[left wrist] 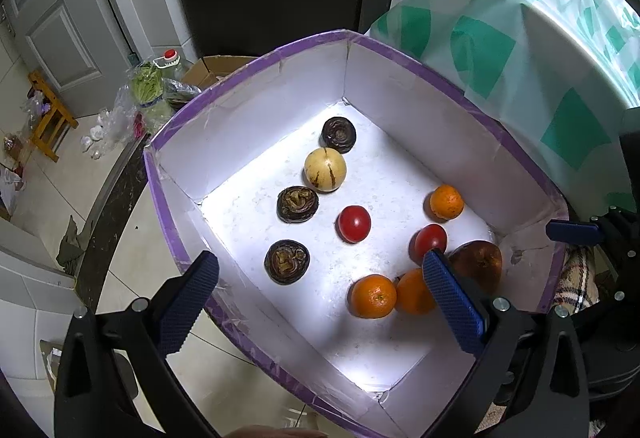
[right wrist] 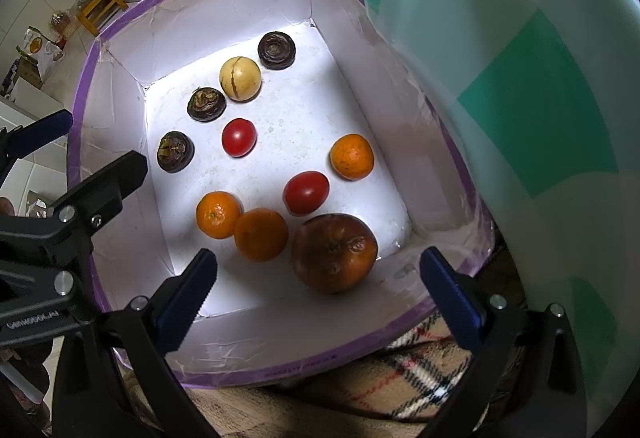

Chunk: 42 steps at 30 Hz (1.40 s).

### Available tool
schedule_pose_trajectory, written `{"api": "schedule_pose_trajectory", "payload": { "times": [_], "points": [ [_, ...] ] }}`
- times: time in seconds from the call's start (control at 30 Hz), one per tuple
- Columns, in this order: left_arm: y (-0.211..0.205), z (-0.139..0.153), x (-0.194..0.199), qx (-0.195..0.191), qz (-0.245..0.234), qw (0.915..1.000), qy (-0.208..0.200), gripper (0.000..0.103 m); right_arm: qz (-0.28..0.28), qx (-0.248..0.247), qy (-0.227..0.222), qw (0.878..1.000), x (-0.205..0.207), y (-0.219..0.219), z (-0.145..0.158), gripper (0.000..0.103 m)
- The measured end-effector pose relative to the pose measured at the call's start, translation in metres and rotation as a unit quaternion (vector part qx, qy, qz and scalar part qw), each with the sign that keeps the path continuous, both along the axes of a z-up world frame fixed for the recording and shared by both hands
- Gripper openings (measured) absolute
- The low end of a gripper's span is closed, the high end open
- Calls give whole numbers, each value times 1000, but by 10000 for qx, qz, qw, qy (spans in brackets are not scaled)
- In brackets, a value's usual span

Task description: Organize fruits

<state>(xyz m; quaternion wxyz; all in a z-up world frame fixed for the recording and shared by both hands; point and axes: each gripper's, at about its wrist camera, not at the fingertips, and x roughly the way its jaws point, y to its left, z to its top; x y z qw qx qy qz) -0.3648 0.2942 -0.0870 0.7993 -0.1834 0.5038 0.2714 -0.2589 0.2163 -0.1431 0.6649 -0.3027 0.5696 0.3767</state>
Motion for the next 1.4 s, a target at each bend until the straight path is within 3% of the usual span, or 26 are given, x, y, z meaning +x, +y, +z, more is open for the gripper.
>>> {"api": "schedule_pose_trajectory", "payload": {
  "times": [0.87, 1.03, 1.23, 1.4],
  "points": [
    [2, -1, -1, -76, 2, 10000, 49, 99, 14, 1, 0, 10000, -1, -1, 0, 102],
    [11, -5, 0, -613, 57, 9980, -118, 99, 3, 4, 1, 10000, -1, 0, 0, 102],
    [8, -2, 5, -16, 93, 9996, 281, 99, 24, 40, 11, 10000, -2, 1, 3, 102],
    [8, 5, 1, 86, 44, 9993, 375, 99, 113, 133, -8, 9998, -7, -2, 8, 102]
  ]
}}
